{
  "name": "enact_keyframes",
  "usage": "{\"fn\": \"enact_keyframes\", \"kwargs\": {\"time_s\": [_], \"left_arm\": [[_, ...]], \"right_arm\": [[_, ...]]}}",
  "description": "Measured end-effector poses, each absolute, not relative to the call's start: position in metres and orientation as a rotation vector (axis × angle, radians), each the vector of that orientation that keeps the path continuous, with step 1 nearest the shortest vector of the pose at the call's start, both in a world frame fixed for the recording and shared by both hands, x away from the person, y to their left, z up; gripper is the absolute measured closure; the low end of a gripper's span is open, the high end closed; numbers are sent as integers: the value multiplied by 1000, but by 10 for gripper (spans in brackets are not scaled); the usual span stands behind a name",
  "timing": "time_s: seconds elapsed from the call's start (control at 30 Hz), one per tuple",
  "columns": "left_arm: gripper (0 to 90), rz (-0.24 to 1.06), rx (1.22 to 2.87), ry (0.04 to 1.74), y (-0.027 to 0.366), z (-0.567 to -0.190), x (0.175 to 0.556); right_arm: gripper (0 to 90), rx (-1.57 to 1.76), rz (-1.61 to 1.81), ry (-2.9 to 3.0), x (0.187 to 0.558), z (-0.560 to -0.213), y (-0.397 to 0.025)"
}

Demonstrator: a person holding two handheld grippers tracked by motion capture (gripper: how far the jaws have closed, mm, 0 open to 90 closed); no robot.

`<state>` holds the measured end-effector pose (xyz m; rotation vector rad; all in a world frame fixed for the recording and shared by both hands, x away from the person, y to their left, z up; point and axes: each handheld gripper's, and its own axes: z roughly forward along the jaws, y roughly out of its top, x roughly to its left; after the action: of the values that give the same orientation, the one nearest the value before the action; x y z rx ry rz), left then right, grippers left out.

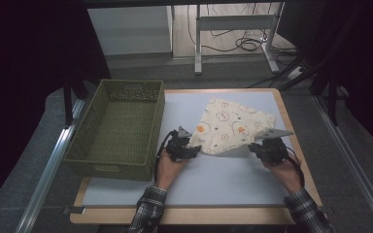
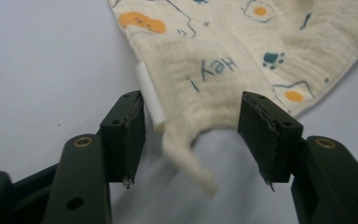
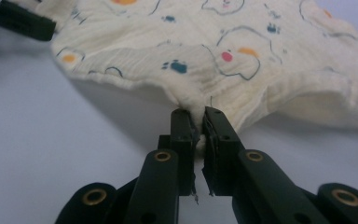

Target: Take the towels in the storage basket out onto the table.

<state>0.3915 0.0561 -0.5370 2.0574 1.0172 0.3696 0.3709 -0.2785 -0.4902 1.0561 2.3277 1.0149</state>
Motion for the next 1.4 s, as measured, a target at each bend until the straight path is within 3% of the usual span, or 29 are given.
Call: {"fn": "enact_keyframes", "kwargs": {"time_s": [0.13, 0.2, 0.4, 0.87, 0.9, 0.93, 0.97, 1.0, 1.03, 1.17, 1.4], "left_arm": [[419, 378, 2041, 1019, 57, -529, 385], [424, 392, 2039, 1025, 58, -523, 383], [486, 403, 2066, 1043, 60, -517, 388], [646, 397, 2099, 1081, 60, -537, 400], [691, 404, 2107, 1055, 57, -538, 400], [725, 404, 2107, 1055, 57, -538, 400], [773, 392, 2117, 1045, 55, -537, 399], [809, 392, 2117, 1045, 55, -537, 399], [847, 378, 2125, 1045, 53, -536, 399], [869, 434, 2137, 1063, 53, -534, 392], [866, 397, 2098, 1060, 56, -528, 368]], "right_arm": [[798, 1089, 1014, 2310, 344, -494, -301], [693, 1123, 1020, 2293, 328, -493, -319], [627, 1174, 1042, 2188, 321, -478, -344], [550, 1161, 968, 2303, 321, -521, -308], [620, 1188, 1011, 2279, 318, -524, -310], [620, 1188, 1011, 2279, 318, -524, -310], [744, 1196, 1032, 2279, 315, -525, -311], [744, 1196, 1032, 2279, 315, -525, -311], [854, 1186, 1055, 2300, 314, -525, -310], [871, 1175, 1019, 2301, 312, -522, -310], [870, 1218, 1050, 2284, 307, -517, -328]]}}
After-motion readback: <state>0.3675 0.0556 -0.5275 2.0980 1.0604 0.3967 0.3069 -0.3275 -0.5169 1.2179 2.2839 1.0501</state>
